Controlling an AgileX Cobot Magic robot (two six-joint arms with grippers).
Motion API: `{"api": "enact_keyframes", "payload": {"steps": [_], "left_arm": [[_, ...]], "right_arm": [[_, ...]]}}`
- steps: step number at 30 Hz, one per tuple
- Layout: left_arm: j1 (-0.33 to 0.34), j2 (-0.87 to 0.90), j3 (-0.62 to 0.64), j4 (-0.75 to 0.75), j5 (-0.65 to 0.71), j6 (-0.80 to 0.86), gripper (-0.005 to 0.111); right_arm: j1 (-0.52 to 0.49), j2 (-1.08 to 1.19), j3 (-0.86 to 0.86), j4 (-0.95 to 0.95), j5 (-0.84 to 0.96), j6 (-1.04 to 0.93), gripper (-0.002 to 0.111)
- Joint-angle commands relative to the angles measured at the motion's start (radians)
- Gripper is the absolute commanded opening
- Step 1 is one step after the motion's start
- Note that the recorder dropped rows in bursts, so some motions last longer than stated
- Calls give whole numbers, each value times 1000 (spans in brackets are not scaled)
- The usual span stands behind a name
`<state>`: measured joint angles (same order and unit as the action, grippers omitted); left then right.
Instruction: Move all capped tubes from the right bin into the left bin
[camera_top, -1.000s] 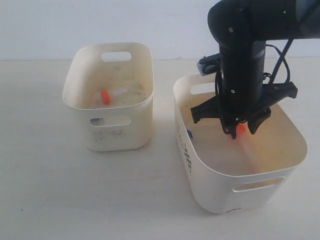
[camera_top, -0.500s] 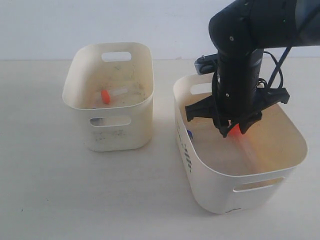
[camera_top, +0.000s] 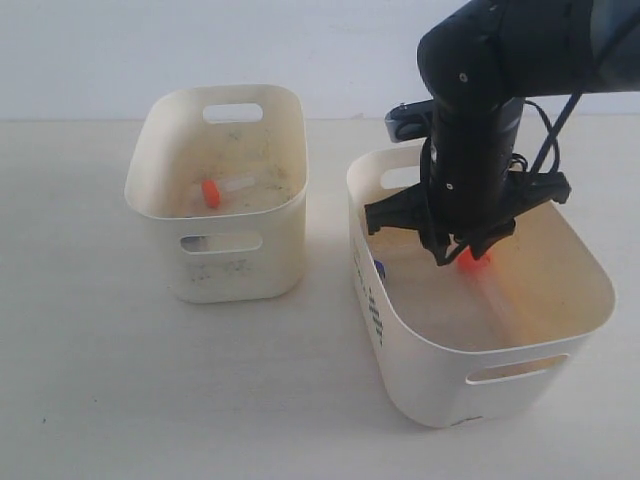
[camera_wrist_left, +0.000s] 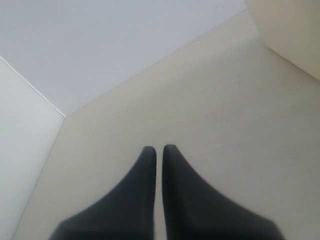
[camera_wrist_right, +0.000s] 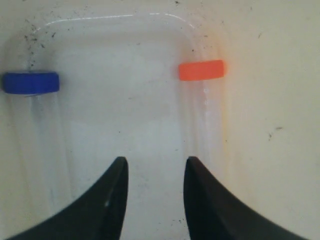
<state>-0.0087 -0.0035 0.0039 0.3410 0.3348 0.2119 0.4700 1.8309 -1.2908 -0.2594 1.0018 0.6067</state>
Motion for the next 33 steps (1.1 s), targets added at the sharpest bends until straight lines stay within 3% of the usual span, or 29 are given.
{"api": "enact_keyframes", "payload": {"steps": [1, 26, 28, 33], "left_arm": [[-1, 4, -4, -3, -5, -1, 4], [-1, 4, -4, -3, -5, -1, 4], [-1, 4, -4, -3, -5, -1, 4], [-1, 4, -4, -3, -5, -1, 4]], "right_arm": [[0, -4, 3, -23, -7, 2, 36], [0, 58, 3, -44, -30, 9, 37], [0, 58, 3, -45, -30, 9, 45], [0, 64, 3, -46, -38, 9, 79]]}}
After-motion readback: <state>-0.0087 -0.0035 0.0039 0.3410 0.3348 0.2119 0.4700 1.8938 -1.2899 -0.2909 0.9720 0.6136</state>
